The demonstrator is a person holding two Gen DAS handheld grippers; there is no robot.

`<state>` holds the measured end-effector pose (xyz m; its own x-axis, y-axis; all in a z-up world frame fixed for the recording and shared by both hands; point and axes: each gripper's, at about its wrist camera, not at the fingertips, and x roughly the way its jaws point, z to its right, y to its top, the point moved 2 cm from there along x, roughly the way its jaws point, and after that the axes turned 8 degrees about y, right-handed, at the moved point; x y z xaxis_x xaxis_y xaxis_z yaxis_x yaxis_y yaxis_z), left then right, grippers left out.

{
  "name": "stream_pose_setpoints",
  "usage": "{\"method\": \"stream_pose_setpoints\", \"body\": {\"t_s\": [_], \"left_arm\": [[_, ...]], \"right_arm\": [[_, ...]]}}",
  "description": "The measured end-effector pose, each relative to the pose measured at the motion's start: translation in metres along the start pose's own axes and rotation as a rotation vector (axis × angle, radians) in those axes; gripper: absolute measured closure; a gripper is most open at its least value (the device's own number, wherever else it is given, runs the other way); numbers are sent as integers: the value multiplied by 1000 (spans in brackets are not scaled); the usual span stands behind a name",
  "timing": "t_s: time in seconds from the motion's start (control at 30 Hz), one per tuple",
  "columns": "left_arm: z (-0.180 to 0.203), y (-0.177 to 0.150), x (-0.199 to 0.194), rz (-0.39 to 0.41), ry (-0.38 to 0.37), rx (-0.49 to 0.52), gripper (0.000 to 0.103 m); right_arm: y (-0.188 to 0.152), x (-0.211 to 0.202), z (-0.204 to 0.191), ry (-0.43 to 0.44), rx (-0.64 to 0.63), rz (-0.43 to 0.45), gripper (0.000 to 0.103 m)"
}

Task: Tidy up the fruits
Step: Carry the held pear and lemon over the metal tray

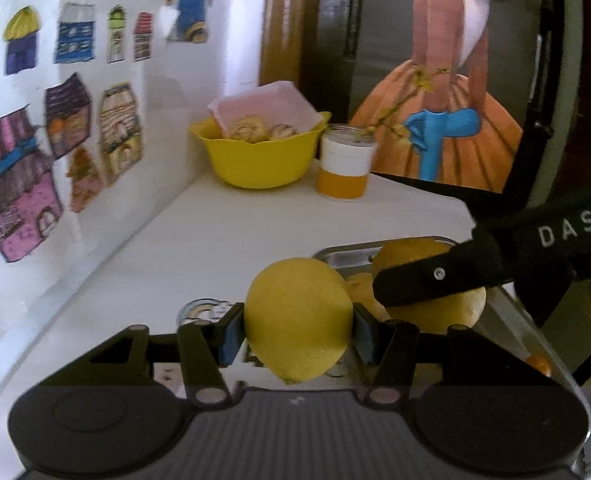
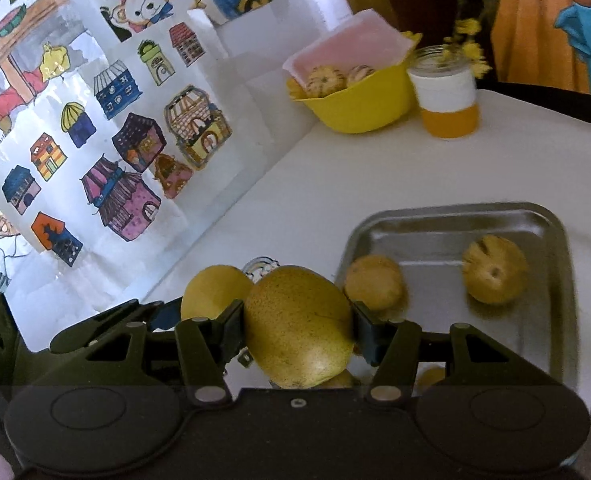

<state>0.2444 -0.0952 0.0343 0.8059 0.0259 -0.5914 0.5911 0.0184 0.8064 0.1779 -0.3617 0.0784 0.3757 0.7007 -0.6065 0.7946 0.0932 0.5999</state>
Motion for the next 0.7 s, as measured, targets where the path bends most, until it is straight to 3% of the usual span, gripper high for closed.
{"method": "stream_pose_setpoints", "body": {"t_s": [0.33,0.7], "left_arm": [[35,-4,-3,-9,-48,25,44],[72,-1,24,-50,-102,59,44]], "right_arm": [[-22,-44,26,-34,37,39,45],[-35,-66,74,-112,84,95,45]]}}
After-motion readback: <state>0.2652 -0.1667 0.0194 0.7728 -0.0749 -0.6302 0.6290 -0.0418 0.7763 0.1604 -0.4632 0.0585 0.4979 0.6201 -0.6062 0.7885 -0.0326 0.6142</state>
